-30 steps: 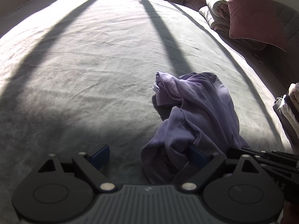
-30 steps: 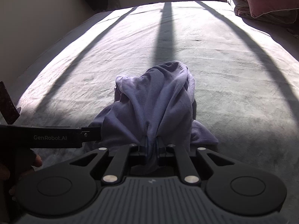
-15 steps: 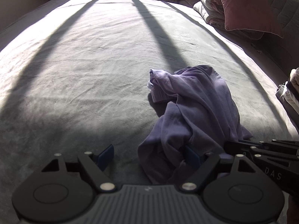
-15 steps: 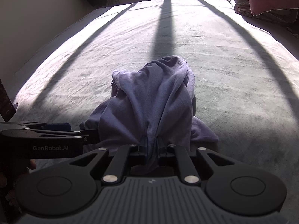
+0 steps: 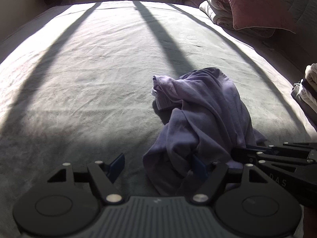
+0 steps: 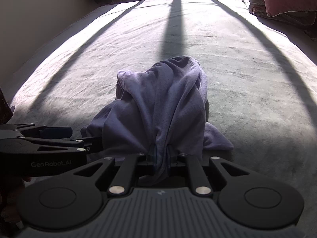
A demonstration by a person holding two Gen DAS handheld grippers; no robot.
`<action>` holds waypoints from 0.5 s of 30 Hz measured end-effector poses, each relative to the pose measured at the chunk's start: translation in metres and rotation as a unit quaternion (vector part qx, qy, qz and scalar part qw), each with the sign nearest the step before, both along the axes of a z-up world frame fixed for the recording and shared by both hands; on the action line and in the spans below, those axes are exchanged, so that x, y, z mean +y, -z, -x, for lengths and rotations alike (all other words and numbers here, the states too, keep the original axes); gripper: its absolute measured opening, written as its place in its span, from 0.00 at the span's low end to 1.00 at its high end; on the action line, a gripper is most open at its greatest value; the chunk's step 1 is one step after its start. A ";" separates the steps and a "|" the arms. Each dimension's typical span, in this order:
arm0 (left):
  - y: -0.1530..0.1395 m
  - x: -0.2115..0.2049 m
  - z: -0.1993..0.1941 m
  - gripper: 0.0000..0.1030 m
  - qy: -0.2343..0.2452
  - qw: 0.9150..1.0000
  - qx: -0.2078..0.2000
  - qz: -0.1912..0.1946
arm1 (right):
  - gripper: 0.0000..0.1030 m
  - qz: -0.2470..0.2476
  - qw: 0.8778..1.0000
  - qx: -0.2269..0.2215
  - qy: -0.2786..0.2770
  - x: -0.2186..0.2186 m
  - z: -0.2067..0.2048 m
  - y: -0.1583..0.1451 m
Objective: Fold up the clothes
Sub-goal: 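Grasp the lavender garment with the right gripper while the left gripper approaches it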
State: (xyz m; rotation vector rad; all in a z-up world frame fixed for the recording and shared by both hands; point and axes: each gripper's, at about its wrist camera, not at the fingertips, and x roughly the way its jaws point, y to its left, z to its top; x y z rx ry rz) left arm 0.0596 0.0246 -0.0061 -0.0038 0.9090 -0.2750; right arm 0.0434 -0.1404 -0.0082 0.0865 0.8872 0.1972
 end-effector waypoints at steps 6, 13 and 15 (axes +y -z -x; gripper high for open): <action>0.000 -0.001 0.001 0.41 0.024 0.999 0.005 0.021 | 0.14 0.010 1.000 -0.001 0.003 0.004 -0.001 0.000; -0.001 -0.004 0.004 0.06 0.043 0.998 0.002 0.038 | 0.14 0.013 1.000 -0.004 0.003 0.004 0.001 -0.002; -0.001 -0.005 0.006 0.05 0.046 0.998 -0.004 0.037 | 0.14 0.013 1.000 -0.005 0.003 0.004 0.002 -0.003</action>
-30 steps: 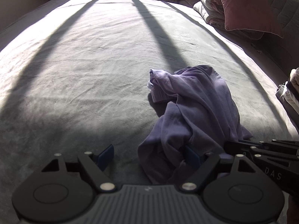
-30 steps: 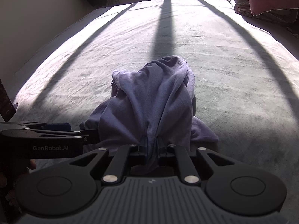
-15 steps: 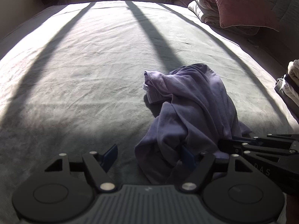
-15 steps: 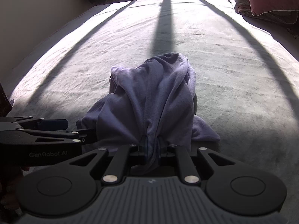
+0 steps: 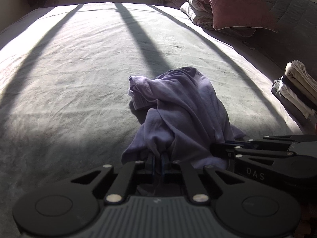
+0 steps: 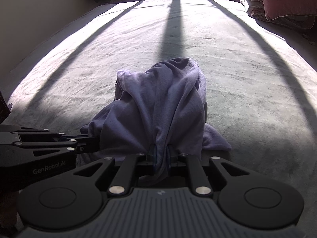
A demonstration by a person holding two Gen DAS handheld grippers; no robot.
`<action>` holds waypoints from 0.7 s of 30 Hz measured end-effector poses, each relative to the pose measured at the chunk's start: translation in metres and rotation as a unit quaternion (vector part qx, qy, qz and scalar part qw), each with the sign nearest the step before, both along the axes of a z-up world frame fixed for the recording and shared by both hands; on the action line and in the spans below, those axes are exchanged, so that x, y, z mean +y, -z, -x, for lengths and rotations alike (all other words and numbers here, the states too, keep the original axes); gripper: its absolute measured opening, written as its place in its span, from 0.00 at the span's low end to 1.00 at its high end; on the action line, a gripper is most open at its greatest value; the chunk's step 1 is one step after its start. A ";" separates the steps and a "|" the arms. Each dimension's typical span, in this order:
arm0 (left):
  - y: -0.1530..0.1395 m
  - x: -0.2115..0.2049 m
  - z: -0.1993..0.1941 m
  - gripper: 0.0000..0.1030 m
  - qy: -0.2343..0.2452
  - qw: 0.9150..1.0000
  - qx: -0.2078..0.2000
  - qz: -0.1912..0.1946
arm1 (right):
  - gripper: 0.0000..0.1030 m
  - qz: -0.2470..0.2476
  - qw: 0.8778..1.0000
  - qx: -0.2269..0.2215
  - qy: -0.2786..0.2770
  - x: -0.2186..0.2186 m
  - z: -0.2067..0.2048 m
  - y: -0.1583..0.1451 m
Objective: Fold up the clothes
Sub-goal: 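Grasp the lavender garment with the right gripper while the left gripper approaches it, then grasp the garment's waistband with the left gripper while the right gripper holds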
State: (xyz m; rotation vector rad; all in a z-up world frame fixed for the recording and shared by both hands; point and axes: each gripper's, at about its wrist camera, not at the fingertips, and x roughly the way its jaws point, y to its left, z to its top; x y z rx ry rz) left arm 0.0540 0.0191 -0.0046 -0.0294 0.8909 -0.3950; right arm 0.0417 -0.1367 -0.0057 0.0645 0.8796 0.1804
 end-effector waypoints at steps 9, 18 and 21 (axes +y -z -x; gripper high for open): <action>-0.004 0.003 0.003 0.03 0.013 1.000 -0.016 0.019 | 0.20 -0.007 1.000 -0.003 0.003 -0.004 0.005 -0.007; 0.000 -0.001 0.019 0.03 0.050 0.998 -0.034 0.020 | 0.38 -0.020 1.000 -0.020 0.010 -0.013 0.010 -0.019; 0.000 -0.003 0.026 0.03 0.070 0.996 -0.035 0.034 | 0.38 -0.034 0.999 -0.026 0.004 -0.014 0.010 -0.023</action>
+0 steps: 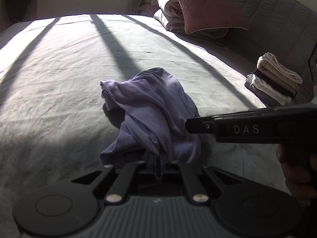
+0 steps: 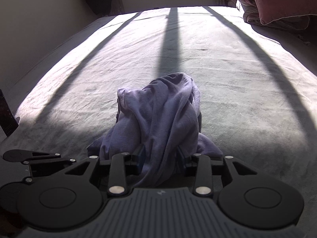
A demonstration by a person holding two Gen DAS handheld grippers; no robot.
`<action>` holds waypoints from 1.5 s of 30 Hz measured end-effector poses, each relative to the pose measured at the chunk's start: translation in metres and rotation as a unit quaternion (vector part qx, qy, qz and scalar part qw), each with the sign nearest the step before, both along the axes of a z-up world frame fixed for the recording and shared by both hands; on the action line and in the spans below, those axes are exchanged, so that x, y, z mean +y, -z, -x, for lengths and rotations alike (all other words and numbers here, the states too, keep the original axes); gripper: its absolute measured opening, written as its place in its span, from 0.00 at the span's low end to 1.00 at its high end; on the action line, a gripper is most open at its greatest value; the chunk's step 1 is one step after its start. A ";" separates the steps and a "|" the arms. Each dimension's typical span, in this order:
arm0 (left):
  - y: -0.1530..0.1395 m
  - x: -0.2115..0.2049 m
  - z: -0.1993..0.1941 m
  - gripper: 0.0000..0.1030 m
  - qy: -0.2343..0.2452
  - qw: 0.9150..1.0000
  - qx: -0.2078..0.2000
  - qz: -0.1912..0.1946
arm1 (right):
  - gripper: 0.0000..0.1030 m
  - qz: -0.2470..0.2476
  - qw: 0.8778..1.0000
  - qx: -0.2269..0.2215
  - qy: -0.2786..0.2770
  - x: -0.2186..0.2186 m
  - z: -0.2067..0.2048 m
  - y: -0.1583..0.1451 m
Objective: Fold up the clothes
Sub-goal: 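Grasp the garment's waistband with the left gripper while the right gripper holds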
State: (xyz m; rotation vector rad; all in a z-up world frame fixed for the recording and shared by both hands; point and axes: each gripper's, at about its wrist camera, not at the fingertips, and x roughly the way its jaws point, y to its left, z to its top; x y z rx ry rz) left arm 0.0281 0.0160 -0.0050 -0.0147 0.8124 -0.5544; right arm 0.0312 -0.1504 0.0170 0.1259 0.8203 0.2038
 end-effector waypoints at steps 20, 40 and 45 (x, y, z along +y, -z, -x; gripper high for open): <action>0.000 0.014 -0.003 0.17 0.012 1.000 0.016 0.020 | 0.02 0.015 0.999 -0.010 -0.040 0.017 0.000 0.004; -0.005 0.008 -0.046 0.45 -0.083 0.996 0.013 0.028 | 0.01 0.035 0.997 -0.022 0.058 -0.045 0.005 0.000; 0.000 0.006 -0.055 0.45 -0.097 0.995 0.005 0.005 | 0.01 0.052 0.993 -0.032 0.101 -0.071 0.001 -0.001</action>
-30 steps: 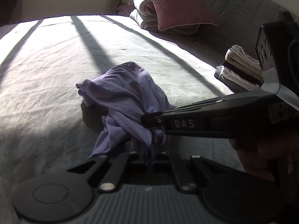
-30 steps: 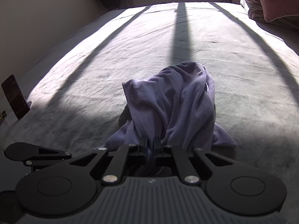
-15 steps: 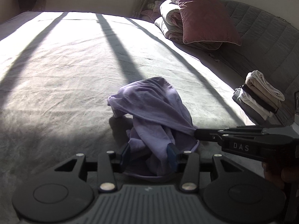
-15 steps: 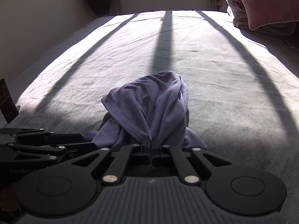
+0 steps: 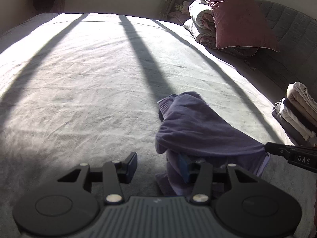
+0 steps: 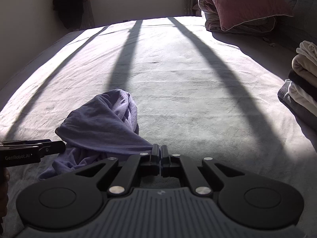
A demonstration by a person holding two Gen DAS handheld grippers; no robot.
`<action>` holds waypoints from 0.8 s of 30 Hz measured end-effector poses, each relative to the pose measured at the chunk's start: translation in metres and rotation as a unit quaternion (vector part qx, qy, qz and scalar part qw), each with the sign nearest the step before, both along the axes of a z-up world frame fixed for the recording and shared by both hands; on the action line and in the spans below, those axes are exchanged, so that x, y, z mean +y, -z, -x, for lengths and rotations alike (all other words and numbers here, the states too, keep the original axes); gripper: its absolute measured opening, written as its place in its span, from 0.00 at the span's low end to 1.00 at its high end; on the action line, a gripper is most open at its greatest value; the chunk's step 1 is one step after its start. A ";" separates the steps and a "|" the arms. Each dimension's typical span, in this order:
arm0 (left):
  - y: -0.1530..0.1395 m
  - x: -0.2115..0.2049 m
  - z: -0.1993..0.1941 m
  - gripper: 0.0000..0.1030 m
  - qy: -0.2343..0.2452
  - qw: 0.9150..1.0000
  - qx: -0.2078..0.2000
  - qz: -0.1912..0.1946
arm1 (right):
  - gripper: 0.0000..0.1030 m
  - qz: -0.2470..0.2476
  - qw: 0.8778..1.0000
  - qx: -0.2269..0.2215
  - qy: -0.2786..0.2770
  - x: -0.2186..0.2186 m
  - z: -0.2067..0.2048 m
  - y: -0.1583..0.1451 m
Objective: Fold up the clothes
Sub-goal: 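Grasp the garment's waistband with the left gripper while the right gripper holds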
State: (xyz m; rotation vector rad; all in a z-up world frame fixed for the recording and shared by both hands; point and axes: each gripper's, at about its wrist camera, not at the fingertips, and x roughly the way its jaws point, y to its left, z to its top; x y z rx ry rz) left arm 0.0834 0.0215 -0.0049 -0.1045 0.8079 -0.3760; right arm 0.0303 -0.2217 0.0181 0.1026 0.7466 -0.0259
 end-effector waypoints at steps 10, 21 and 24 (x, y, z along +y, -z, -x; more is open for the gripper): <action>0.008 -0.011 -0.009 0.44 0.008 1.000 -0.016 -0.011 | 0.03 -0.053 0.998 0.034 0.021 -0.029 -0.006 0.012; 0.010 -0.030 -0.014 0.42 0.012 1.000 -0.024 0.011 | 0.50 -0.132 0.989 0.073 -0.009 -0.022 -0.001 0.025; 0.014 -0.033 -0.016 0.40 0.009 1.000 -0.013 0.014 | 0.50 -0.137 0.987 0.084 -0.017 -0.018 0.000 0.029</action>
